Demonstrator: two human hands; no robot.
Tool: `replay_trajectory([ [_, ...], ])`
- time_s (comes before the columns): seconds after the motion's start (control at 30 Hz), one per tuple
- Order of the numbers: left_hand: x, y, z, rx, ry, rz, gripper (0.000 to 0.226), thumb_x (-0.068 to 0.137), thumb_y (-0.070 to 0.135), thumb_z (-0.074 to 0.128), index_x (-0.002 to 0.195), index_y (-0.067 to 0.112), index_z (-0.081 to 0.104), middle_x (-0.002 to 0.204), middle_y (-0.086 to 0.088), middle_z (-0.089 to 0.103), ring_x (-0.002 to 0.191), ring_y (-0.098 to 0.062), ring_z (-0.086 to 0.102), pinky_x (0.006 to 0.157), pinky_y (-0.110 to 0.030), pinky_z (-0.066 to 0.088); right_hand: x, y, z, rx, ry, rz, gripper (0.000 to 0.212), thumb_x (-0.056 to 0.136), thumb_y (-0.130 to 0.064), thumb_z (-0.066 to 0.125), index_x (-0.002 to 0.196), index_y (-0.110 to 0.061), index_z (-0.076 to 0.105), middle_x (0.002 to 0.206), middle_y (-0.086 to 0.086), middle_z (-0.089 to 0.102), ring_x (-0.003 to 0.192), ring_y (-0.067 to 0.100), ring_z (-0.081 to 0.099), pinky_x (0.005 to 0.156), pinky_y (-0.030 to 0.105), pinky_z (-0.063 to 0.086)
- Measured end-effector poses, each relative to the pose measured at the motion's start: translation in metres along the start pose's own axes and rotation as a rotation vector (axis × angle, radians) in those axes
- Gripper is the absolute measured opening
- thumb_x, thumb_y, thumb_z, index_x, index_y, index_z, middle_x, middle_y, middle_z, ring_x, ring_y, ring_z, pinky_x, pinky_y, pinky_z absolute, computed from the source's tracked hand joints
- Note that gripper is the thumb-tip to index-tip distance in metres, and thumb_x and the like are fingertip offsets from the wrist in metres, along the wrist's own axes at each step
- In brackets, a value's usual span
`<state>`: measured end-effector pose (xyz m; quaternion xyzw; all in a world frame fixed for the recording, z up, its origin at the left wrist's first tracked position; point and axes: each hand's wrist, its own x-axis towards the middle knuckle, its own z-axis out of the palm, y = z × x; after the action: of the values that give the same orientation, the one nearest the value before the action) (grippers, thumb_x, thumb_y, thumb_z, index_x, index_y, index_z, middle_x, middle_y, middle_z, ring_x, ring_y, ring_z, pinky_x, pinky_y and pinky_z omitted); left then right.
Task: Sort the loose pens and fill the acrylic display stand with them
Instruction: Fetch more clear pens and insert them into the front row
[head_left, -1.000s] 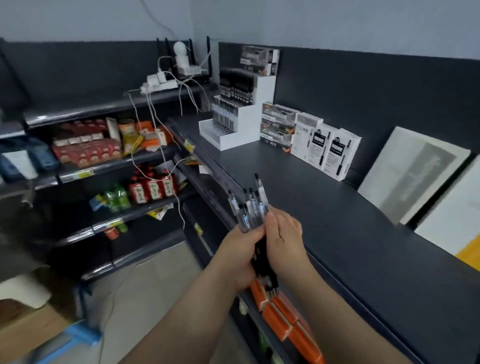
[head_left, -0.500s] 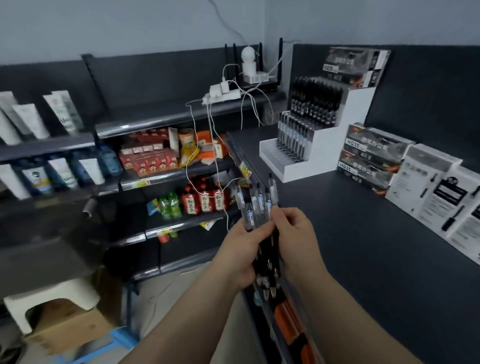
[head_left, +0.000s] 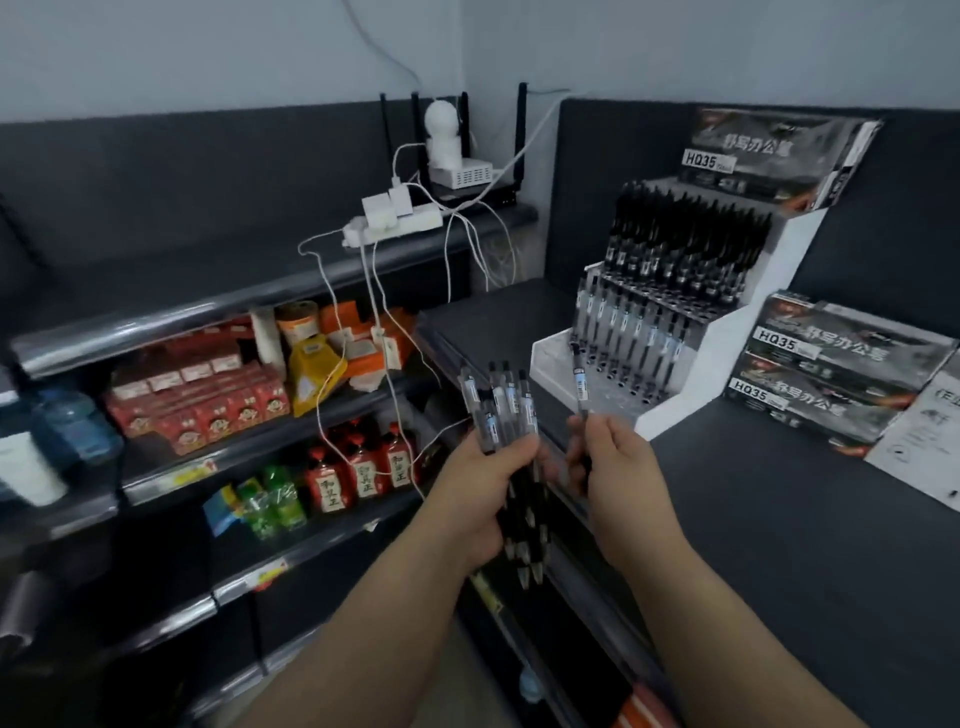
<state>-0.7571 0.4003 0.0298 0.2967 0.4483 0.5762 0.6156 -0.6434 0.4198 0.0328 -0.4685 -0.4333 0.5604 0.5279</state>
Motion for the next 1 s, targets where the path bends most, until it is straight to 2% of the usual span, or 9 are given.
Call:
replay_trajectory([
  [0.07,0.022,0.009,-0.005,0.035,-0.037,-0.024,0.009,0.092,0.007,0.056,0.101,0.007,0.059,0.077,-0.006,0.064,0.068,-0.017,0.063,0.060,-0.027,0.052,0.013,0.002,0.004,-0.074,0.082,-0.018,0.023,0.099,-0.027,0.039,0.086,-0.017,0.055,0.060,-0.002,0.048,0.051,0.012,0.039,0.058,0.031,0.040],
  [0.13,0.041,0.012,-0.006,0.037,-0.064,-0.060,0.014,0.091,0.009,0.058,0.106,0.007,0.059,0.082,-0.006,0.065,0.071,-0.017,0.065,0.062,-0.028,0.052,0.022,0.005,0.002,-0.174,0.152,-0.034,0.018,0.098,-0.029,0.042,0.088,-0.017,0.052,0.063,-0.002,0.049,0.050,0.012,0.039,0.051,0.030,0.035],
  [0.27,0.068,0.011,0.000,0.027,-0.131,-0.128,0.012,0.090,0.011,0.061,0.101,0.010,0.060,0.082,-0.005,0.067,0.075,-0.018,0.066,0.065,-0.031,0.050,0.035,0.001,-0.013,-0.263,0.265,-0.108,0.018,0.096,-0.027,0.045,0.087,-0.014,0.053,0.068,0.003,0.051,0.059,0.015,0.044,0.059,0.034,0.039],
  [0.4,0.089,0.019,0.011,0.051,-0.147,-0.109,0.012,0.090,0.011,0.060,0.102,0.010,0.061,0.079,-0.003,0.067,0.075,-0.017,0.066,0.069,-0.031,0.050,0.057,-0.012,-0.029,-0.293,0.301,-0.159,0.020,0.094,-0.030,0.051,0.082,-0.016,0.059,0.057,-0.003,0.042,0.053,0.012,0.036,0.052,0.026,0.033],
  [0.6,0.116,0.029,-0.003,0.052,-0.113,-0.081,0.013,0.090,0.011,0.060,0.103,0.010,0.063,0.077,-0.001,0.069,0.074,-0.016,0.066,0.071,-0.031,0.051,0.086,-0.018,-0.023,-0.251,0.306,-0.196,0.012,0.092,-0.024,0.057,0.085,-0.020,0.067,0.067,-0.003,0.060,0.056,0.005,0.051,0.050,0.004,0.042],
  [0.7,0.138,0.035,-0.011,0.036,-0.100,-0.092,0.009,0.090,0.011,0.059,0.098,0.010,0.063,0.079,-0.003,0.068,0.073,-0.016,0.066,0.070,-0.031,0.051,0.098,-0.016,-0.019,-0.258,0.360,-0.203,0.009,0.089,-0.020,0.061,0.095,-0.019,0.067,0.077,-0.008,0.067,0.059,-0.004,0.058,0.059,0.006,0.048],
  [0.77,0.159,0.041,-0.015,0.016,-0.115,-0.095,0.013,0.089,0.011,0.060,0.102,0.010,0.062,0.082,-0.005,0.067,0.073,-0.016,0.066,0.069,-0.031,0.050,0.111,-0.020,-0.018,-0.286,0.427,-0.231,0.013,0.087,-0.020,0.063,0.101,-0.019,0.066,0.081,-0.007,0.067,0.069,0.002,0.061,0.069,0.016,0.053],
  [0.83,0.182,0.046,-0.016,0.016,-0.146,-0.087,0.014,0.089,0.011,0.061,0.102,0.010,0.062,0.085,-0.007,0.067,0.074,-0.018,0.065,0.070,-0.031,0.050,0.124,-0.024,-0.014,-0.324,0.477,-0.285,0.011,0.087,-0.021,0.064,0.096,-0.027,0.063,0.081,-0.008,0.067,0.072,0.007,0.062,0.067,0.023,0.054],
  [1.0,0.236,0.060,-0.023,0.104,-0.262,-0.122,0.013,0.087,0.013,0.063,0.100,0.011,0.062,0.086,-0.007,0.067,0.078,-0.019,0.067,0.075,-0.035,0.048,0.157,-0.027,0.013,-0.408,0.570,-0.366,0.015,0.086,-0.022,0.065,0.085,-0.036,0.059,0.080,-0.010,0.067,0.074,0.004,0.063,0.063,0.013,0.051],
])
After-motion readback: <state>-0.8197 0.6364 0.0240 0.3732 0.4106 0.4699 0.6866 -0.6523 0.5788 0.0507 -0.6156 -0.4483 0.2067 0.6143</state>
